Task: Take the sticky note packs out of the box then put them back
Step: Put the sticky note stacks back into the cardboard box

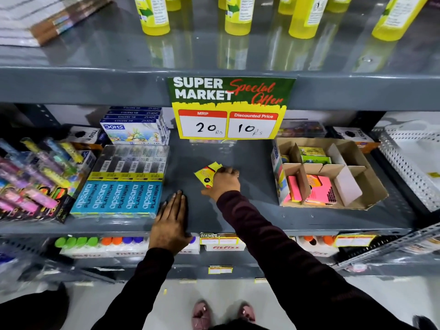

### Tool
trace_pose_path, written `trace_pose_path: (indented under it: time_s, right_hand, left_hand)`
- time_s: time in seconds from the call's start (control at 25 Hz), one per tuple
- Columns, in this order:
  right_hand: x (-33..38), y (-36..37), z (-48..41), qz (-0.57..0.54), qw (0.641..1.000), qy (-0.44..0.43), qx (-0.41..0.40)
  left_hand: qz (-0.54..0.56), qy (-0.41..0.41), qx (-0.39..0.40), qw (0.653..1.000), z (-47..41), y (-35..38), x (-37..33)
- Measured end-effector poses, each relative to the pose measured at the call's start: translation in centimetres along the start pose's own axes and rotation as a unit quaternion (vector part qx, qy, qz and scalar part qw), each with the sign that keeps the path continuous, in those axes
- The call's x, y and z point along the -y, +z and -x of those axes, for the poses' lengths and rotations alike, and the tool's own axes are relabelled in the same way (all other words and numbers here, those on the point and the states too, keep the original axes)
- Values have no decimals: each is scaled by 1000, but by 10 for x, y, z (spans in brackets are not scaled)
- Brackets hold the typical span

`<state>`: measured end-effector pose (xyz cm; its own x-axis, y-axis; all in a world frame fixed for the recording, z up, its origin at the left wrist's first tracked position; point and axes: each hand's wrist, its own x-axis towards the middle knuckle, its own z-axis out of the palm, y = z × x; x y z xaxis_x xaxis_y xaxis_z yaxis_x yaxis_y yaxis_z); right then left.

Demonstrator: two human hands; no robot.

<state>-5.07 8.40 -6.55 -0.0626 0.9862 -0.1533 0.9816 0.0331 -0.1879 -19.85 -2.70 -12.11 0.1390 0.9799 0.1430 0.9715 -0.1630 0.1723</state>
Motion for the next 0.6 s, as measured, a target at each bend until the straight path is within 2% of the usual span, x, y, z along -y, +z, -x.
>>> trace_pose_path:
  time_s: [0.04,0.16,0.28,0.36,0.48,0.6]
  right_hand:
    - [-6,-5,6,5,1000,-5,4]
    - [-31,-31,38,-34,997,-28,-57]
    - [-72,-66,76,-155,966,8,-205]
    - [-110,-88,88,-190,937,67,-287]
    - [-169,-99,88,-185,912,205,-303]
    - [-203,-83,76,-201,912,238,-266]
  left_hand:
    - [-7,0,5,1000,0,-1,-1]
    - [-23,0,16,1000,0,-2,-2]
    - [-29,-3,28,999,1,-4,-4]
    - [-45,-1,39,998,1,-3,-3]
    - [-61,0,57,996,2,-2,-2]
    - [-65,-3,76,995,1,-3,-1]
